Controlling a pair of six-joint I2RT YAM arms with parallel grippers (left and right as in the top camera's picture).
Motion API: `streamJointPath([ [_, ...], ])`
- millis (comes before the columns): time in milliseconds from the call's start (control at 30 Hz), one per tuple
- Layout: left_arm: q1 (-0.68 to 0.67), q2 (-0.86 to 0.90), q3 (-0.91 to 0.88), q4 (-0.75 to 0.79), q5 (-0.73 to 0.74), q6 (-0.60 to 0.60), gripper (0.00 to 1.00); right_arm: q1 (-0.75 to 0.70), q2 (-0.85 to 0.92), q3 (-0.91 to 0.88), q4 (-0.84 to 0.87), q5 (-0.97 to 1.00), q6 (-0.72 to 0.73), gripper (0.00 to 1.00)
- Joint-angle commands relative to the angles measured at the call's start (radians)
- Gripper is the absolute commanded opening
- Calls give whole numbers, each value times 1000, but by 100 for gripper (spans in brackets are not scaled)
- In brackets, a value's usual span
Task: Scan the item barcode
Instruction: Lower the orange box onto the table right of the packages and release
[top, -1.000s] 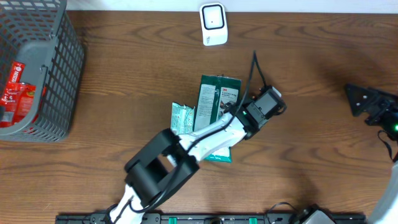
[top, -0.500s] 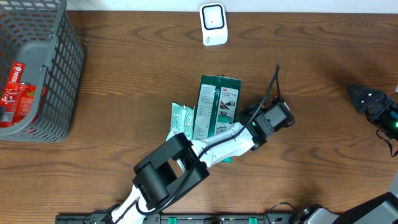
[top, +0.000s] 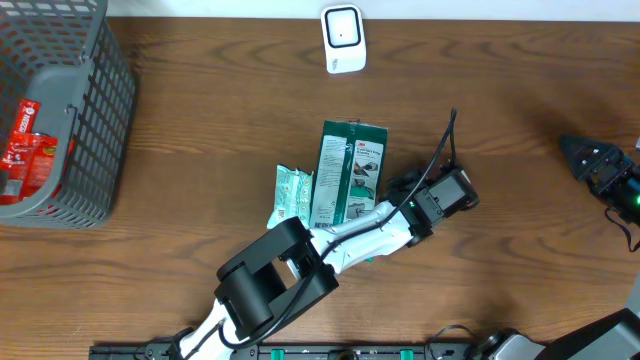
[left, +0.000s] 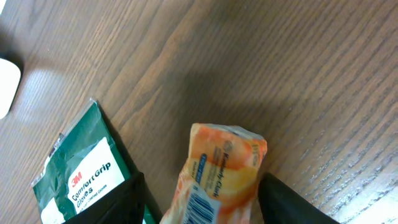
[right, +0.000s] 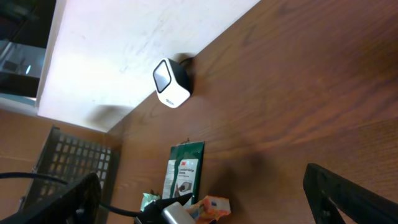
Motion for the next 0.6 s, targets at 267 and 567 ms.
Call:
streamJointPath([
  [267,6,-259,6,-84,93,-104,64,-8,0,16,2,-52,195,94],
  [567,123,-525,6,-335,96,-291,63,211,0,16,-92,204,149,80],
])
